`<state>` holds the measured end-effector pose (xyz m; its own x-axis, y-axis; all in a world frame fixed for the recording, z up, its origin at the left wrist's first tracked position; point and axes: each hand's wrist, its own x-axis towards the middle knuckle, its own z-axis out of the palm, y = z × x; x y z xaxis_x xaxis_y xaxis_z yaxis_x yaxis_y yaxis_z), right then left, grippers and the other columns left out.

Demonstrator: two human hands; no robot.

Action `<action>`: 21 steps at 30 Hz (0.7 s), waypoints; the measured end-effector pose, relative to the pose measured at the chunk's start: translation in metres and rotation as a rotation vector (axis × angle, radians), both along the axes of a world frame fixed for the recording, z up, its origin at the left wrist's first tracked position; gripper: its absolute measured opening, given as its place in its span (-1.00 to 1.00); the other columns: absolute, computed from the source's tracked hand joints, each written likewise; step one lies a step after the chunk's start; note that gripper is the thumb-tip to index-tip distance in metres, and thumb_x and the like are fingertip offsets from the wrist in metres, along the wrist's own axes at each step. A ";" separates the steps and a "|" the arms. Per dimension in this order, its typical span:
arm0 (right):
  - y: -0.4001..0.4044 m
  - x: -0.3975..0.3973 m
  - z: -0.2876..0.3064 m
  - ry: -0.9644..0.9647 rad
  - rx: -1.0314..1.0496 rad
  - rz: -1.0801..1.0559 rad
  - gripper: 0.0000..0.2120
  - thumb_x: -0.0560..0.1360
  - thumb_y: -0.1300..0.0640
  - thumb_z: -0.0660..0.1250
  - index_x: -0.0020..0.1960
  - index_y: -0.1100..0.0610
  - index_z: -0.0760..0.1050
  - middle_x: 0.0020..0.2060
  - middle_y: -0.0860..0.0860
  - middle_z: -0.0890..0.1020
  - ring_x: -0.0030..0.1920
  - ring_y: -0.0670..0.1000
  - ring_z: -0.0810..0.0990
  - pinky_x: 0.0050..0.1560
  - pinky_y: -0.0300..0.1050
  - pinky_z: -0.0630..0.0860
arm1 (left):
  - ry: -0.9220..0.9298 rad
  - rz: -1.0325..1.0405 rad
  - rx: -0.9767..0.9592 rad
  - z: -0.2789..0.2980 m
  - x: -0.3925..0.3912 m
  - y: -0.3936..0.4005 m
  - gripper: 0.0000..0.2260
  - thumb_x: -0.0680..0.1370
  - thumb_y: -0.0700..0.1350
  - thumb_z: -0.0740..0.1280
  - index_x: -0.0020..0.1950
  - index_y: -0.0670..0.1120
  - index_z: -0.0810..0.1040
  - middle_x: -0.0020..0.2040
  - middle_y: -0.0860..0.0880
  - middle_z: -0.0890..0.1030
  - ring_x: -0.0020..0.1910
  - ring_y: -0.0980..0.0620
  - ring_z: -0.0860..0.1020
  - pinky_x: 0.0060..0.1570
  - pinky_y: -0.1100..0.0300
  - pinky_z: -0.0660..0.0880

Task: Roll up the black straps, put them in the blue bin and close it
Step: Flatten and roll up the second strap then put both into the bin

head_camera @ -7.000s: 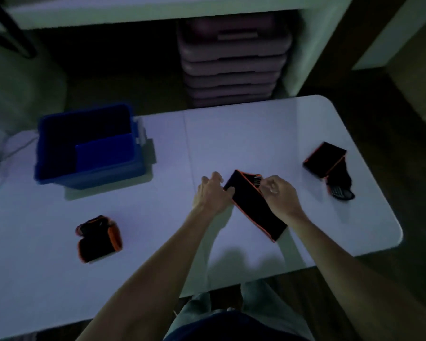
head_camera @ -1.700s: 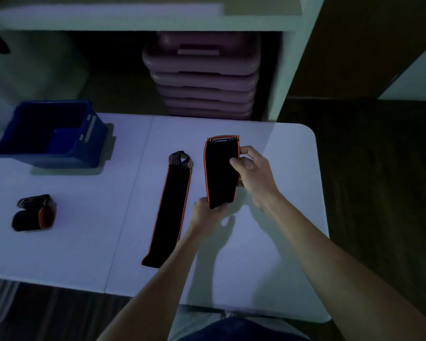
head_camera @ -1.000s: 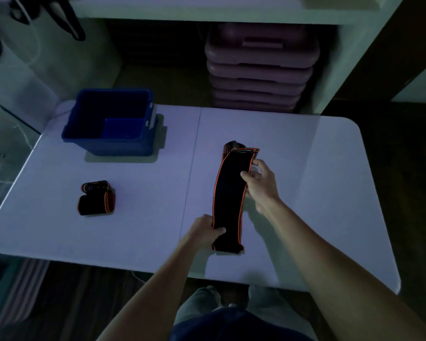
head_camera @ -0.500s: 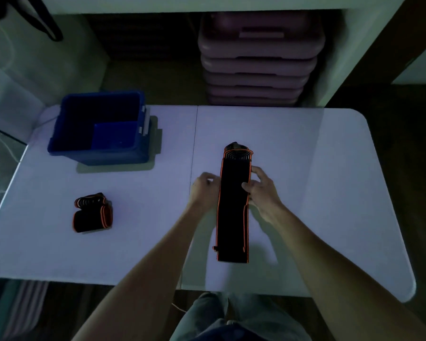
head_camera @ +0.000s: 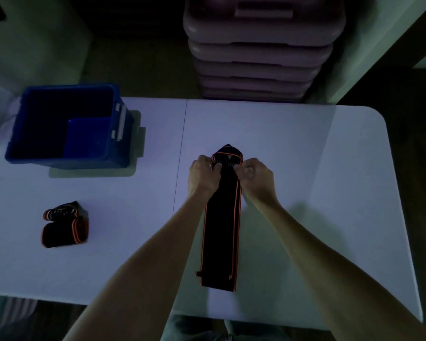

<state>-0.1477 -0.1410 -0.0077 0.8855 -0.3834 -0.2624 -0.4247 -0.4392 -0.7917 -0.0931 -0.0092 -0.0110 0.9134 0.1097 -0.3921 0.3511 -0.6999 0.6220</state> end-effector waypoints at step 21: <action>-0.011 0.043 -0.023 -0.015 0.042 -0.089 -0.73 0.41 0.13 0.36 0.12 0.04 0.55 -0.13 -0.04 0.67 -0.07 0.06 0.65 0.01 0.01 0.59 | -0.129 -0.033 -0.176 -0.004 0.025 -0.011 -0.74 0.47 -0.05 0.48 0.13 -0.07 0.61 -0.09 0.04 0.63 -0.13 0.06 0.61 -0.12 0.22 0.54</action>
